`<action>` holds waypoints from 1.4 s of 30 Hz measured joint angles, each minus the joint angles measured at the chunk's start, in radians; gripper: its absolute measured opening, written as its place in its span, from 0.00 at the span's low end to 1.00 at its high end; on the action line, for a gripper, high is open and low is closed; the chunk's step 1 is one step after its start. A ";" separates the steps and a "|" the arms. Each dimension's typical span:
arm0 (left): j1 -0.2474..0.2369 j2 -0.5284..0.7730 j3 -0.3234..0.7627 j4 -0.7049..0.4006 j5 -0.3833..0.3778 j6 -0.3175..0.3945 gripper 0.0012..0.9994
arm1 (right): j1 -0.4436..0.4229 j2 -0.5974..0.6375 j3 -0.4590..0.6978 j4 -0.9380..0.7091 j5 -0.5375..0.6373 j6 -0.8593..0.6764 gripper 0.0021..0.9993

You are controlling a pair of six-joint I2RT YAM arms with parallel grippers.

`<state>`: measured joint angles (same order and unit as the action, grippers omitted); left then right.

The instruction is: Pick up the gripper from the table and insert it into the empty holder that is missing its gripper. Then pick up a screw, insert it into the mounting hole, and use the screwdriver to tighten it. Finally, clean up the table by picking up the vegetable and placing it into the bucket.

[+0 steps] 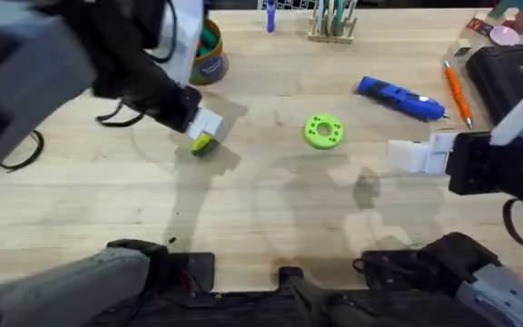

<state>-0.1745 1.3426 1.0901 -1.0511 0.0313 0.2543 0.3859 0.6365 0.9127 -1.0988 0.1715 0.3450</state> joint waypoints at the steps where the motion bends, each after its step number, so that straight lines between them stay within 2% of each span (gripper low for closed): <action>1: 0.000 0.034 0.000 0.009 -0.004 -0.001 0.99 | 0.000 0.000 0.000 0.000 0.000 0.000 0.99; 5: 0.000 0.135 0.000 0.052 -0.018 -0.002 0.99 | 0.000 0.000 0.000 -0.001 0.000 0.000 0.99; 10: -0.006 0.202 0.000 0.053 -0.025 -0.002 0.99 | 0.000 0.000 0.000 -0.001 0.000 0.000 0.99; 16: -0.058 0.264 0.000 0.053 -0.054 -0.026 0.99 | 0.000 0.000 0.000 -0.002 0.000 0.000 0.99; 22: -0.057 0.346 0.000 0.066 -0.062 -0.046 0.99 | 0.000 0.000 0.000 -0.002 0.000 0.000 0.99; 25: -0.057 0.372 0.000 0.095 -0.062 -0.048 0.95 | 0.000 0.000 0.000 -0.001 0.000 0.000 0.99; 27: -0.057 0.375 0.000 0.108 -0.061 -0.050 0.87 | 0.000 0.000 0.000 -0.002 0.000 0.000 0.99; 28: -0.057 0.375 0.000 0.112 -0.061 -0.053 0.80 | 0.000 0.000 0.000 -0.001 0.000 0.000 0.99; 33: -0.057 0.374 0.001 0.114 -0.062 -0.053 0.06 | 0.000 0.000 0.000 -0.001 0.000 0.000 0.99; 35: -0.057 0.373 0.002 0.113 -0.062 -0.053 0.02 | 0.000 0.000 0.000 -0.001 0.000 0.000 0.99; 42: -0.057 0.361 0.020 0.104 -0.062 -0.053 0.03 | 0.000 0.000 0.000 -0.001 0.000 0.000 0.99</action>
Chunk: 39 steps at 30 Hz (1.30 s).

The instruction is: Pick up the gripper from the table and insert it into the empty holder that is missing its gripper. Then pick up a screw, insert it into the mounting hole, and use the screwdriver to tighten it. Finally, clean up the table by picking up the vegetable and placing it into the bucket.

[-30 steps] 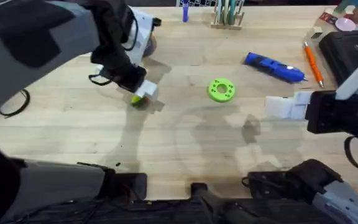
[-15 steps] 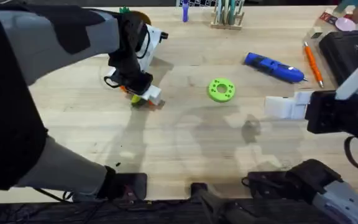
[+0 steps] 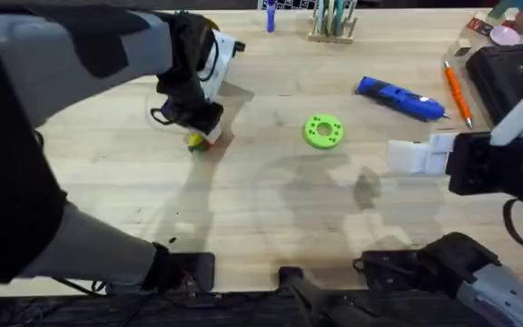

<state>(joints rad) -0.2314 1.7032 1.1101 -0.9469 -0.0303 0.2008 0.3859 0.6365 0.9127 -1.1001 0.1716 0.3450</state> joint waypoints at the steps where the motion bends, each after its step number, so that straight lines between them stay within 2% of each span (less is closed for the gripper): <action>1: 0.000 -0.009 0.014 -0.002 0.000 0.000 0.03 | 0.000 0.000 0.000 0.000 0.000 0.000 0.99; 8: 0.007 -0.111 0.238 0.013 -0.001 0.000 0.03 | 0.000 0.000 0.000 0.000 0.000 0.000 0.99; 12: 0.035 -0.138 0.337 0.117 -0.002 0.000 0.03 | 0.000 0.000 0.000 0.000 0.000 0.000 0.99; 16: 0.059 -0.133 0.346 0.233 -0.012 0.000 0.03 | 0.000 0.000 0.000 0.000 0.000 0.000 0.99; 21: 0.063 -0.075 0.346 0.368 -0.015 -0.001 0.03 | 0.000 0.000 0.000 0.000 0.000 0.000 0.99; 29: 0.063 0.079 0.346 0.472 -0.019 -0.020 0.03 | 0.000 0.000 0.000 0.000 0.000 0.000 0.99; 34: 0.065 0.093 0.345 0.498 -0.020 -0.023 0.03 | 0.000 0.000 0.000 0.000 0.000 0.000 0.99; 35: 0.066 0.093 0.345 0.498 -0.020 -0.020 0.06 | 0.000 0.000 0.000 0.000 0.000 0.000 0.99; 39: 0.066 0.091 0.345 0.494 -0.020 -0.025 0.70 | 0.000 0.000 0.000 0.000 0.000 0.000 0.99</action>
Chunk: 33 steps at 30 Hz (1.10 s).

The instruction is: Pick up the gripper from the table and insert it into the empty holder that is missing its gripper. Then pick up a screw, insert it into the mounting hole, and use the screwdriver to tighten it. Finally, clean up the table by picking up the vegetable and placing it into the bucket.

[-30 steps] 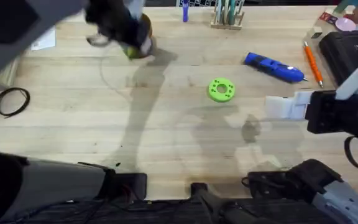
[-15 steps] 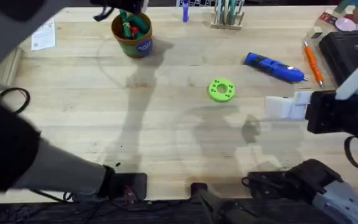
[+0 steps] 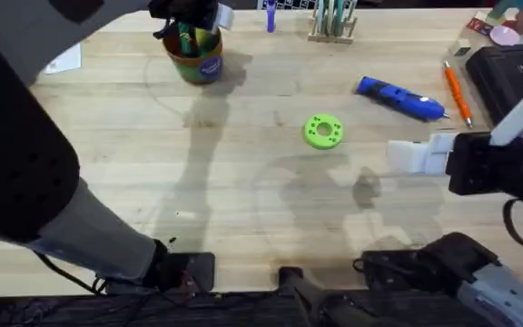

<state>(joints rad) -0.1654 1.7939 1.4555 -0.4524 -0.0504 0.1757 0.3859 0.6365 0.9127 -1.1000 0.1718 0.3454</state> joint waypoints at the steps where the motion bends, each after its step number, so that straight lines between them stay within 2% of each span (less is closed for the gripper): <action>1: 0.000 0.000 0.000 -0.004 0.000 0.000 0.87 | 0.000 0.000 0.000 0.000 0.000 0.000 0.99; 2: 0.000 0.000 0.000 -0.011 0.000 -0.005 0.95 | 0.000 0.000 0.000 0.000 0.000 0.000 0.99; 4: 0.000 -0.002 0.000 -0.038 0.000 -0.007 0.98 | 0.000 0.000 0.000 0.000 0.000 0.000 0.99; 10: 0.000 -0.079 0.000 -0.168 0.000 -0.051 0.99 | 0.000 0.000 0.000 0.000 0.000 0.000 0.99; 18: 0.000 -0.362 0.000 -0.442 0.000 -0.073 0.99 | 0.000 0.000 0.000 0.000 0.000 0.000 0.99; 22: 0.000 -0.486 -0.021 -0.529 -0.001 -0.083 0.99 | 0.000 0.000 0.000 0.000 0.000 0.000 0.99; 25: 0.000 -0.580 -0.108 -0.540 -0.002 -0.110 0.99 | 0.000 0.000 0.000 0.000 0.000 0.000 0.99; 28: 0.000 -0.667 -0.255 -0.533 0.008 -0.129 0.99 | 0.000 0.000 0.000 0.000 0.000 0.000 0.99; 33: 0.000 -0.739 -0.445 -0.540 0.042 -0.132 0.99 | 0.000 0.000 0.000 -0.002 0.000 0.000 0.99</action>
<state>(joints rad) -0.1658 1.0545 1.0104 -0.9924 -0.0084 0.0433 0.3859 0.6365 0.9127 -1.1019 0.1715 0.3454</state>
